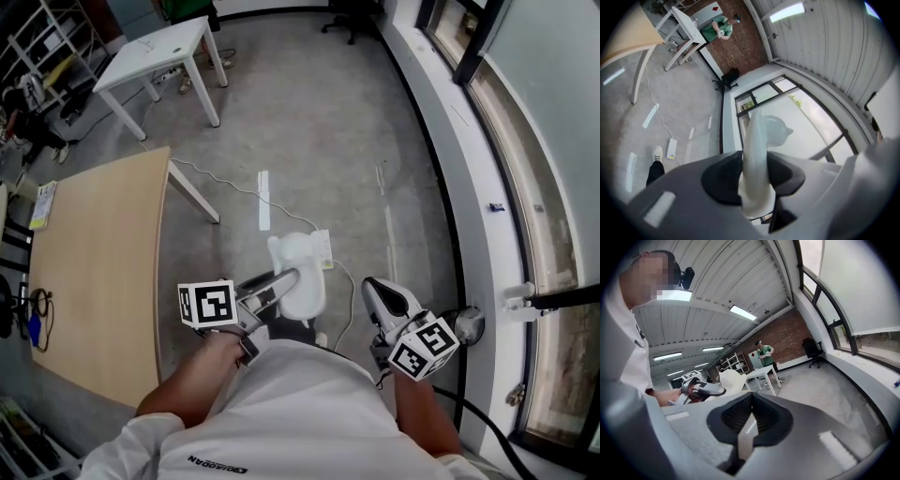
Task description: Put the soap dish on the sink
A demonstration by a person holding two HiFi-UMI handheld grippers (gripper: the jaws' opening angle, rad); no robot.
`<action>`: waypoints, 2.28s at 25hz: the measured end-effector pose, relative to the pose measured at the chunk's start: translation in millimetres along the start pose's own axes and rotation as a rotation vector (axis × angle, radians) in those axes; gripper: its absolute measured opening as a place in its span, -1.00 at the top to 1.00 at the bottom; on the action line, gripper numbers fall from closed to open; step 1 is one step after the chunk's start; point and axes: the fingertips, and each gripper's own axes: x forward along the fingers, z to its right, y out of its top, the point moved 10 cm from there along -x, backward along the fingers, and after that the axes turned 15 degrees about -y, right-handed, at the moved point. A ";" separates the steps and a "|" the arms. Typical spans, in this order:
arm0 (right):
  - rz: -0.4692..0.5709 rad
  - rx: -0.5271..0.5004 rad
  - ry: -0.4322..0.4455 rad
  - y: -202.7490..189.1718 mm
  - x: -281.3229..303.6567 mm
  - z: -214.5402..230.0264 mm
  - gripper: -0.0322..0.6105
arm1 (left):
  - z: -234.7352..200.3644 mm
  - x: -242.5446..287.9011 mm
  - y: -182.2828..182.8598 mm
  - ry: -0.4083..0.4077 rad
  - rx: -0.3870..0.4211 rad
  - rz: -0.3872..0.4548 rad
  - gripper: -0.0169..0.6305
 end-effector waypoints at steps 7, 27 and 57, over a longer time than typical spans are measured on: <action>-0.023 -0.026 -0.020 46.9 71.3 43.9 0.89 | -38.5 60.1 76.4 -0.028 -0.024 0.014 0.49; -0.006 -0.075 0.015 166.8 306.1 124.3 0.89 | -121.0 154.5 302.7 -0.057 -0.006 0.045 0.49; -0.042 -0.137 0.249 354.6 636.6 390.8 0.89 | -210.9 385.5 579.9 0.075 0.035 0.282 0.49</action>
